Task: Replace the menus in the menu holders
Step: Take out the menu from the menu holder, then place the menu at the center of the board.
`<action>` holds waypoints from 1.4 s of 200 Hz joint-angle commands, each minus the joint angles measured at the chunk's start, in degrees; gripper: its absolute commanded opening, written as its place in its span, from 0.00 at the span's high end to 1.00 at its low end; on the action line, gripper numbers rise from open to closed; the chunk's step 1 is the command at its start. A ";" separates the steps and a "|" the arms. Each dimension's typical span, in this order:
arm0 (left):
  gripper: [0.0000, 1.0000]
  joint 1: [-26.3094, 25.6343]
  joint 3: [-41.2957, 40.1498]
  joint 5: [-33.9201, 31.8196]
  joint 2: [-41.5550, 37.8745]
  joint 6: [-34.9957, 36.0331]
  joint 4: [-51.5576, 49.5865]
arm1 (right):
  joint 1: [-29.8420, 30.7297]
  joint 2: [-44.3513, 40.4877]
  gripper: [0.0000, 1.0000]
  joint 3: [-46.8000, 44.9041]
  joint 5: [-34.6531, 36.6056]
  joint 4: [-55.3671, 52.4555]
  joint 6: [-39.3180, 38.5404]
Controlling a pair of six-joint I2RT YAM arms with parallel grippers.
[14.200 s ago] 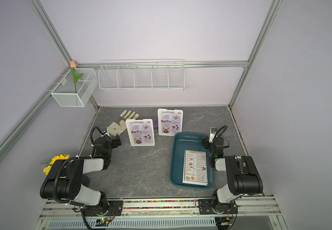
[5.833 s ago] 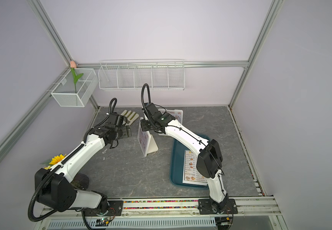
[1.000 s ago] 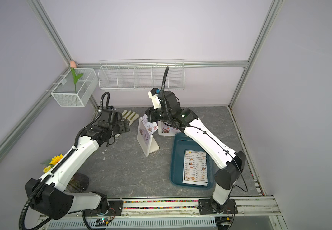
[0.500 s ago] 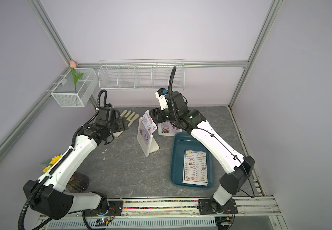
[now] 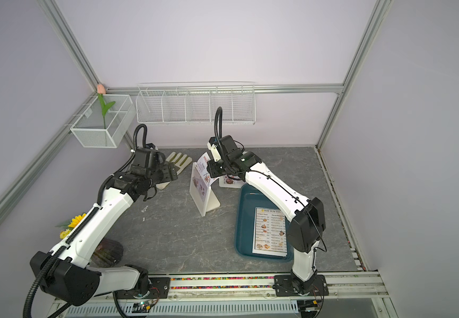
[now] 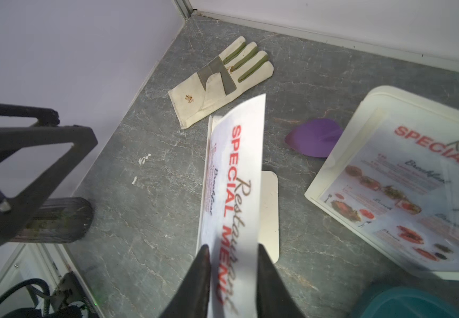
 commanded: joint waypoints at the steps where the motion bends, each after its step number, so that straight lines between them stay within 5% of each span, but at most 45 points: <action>1: 0.06 0.04 -0.57 -0.53 -1.29 0.54 -0.45 | 0.01 -1.31 0.82 1.56 -1.10 1.18 0.68; 47: 0.06 0.03 -0.17 -0.93 -0.99 0.62 -0.27 | 0.02 -3.86 0.93 5.17 -0.08 0.02 -0.24; 98: 0.06 2.00 0.53 -0.40 -1.41 0.41 -0.63 | 0.00 -7.84 0.94 9.88 -1.45 -2.56 -2.49; 125: 0.06 4.64 1.31 -0.03 -1.84 0.24 -0.79 | 0.82 -12.04 0.94 8.91 -8.47 -0.22 -3.70; 165: 0.05 10.34 2.72 -1.04 0.63 -1.97 -0.98 | 8.29 -13.95 0.93 5.85 -22.18 1.11 -5.46; 217: 0.05 11.80 6.22 -2.48 4.39 -3.87 -2.25 | 19.33 -12.60 0.93 -0.32 -23.57 6.11 -4.18; 260: 0.05 11.86 4.24 -2.60 3.01 -3.78 -2.64 | 15.06 -10.46 0.94 -6.28 -25.98 7.66 -4.43; 280: 0.05 11.89 3.12 -2.51 2.04 -3.35 -2.48 | 14.22 -4.12 0.93 -5.74 -23.11 3.27 -12.51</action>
